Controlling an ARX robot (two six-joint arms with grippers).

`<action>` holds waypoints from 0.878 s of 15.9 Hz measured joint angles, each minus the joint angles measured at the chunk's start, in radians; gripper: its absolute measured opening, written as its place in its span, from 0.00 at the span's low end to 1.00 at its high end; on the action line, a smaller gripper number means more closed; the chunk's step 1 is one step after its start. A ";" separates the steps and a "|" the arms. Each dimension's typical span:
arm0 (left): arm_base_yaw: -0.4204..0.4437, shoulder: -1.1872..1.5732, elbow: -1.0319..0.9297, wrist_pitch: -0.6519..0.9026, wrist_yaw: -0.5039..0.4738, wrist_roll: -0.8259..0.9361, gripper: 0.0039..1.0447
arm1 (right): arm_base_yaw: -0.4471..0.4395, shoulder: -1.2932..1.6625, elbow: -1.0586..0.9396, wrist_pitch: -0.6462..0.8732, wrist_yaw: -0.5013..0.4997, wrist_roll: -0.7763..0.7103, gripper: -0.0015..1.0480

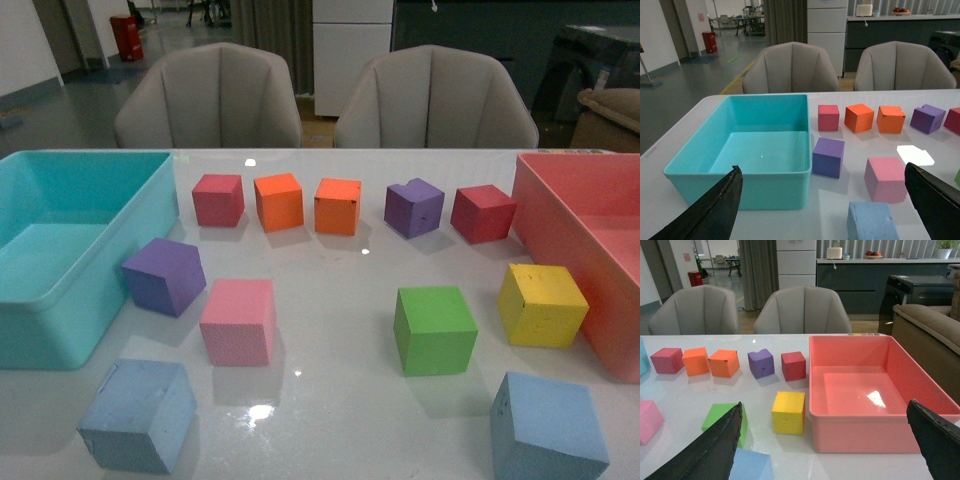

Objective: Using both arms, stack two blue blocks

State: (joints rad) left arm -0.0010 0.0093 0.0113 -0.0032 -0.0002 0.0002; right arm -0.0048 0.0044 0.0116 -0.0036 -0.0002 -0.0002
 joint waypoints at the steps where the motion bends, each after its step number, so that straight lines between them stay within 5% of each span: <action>1: 0.000 0.000 0.000 0.000 0.000 0.000 0.94 | 0.000 0.000 0.000 0.000 0.000 0.000 0.94; 11: 0.000 0.000 0.000 0.000 0.000 0.000 0.94 | -0.004 0.081 0.021 -0.012 0.007 -0.037 0.94; 13: 0.000 0.000 0.000 0.000 0.000 0.000 0.94 | -0.023 0.304 0.105 0.153 0.009 -0.068 0.94; 14: 0.000 0.000 0.000 0.000 0.000 0.000 0.94 | 0.037 0.631 0.275 0.329 0.022 -0.082 0.94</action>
State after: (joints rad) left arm -0.0010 0.0093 0.0113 -0.0032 -0.0002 0.0006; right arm 0.0322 0.6353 0.2863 0.3256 0.0216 -0.0826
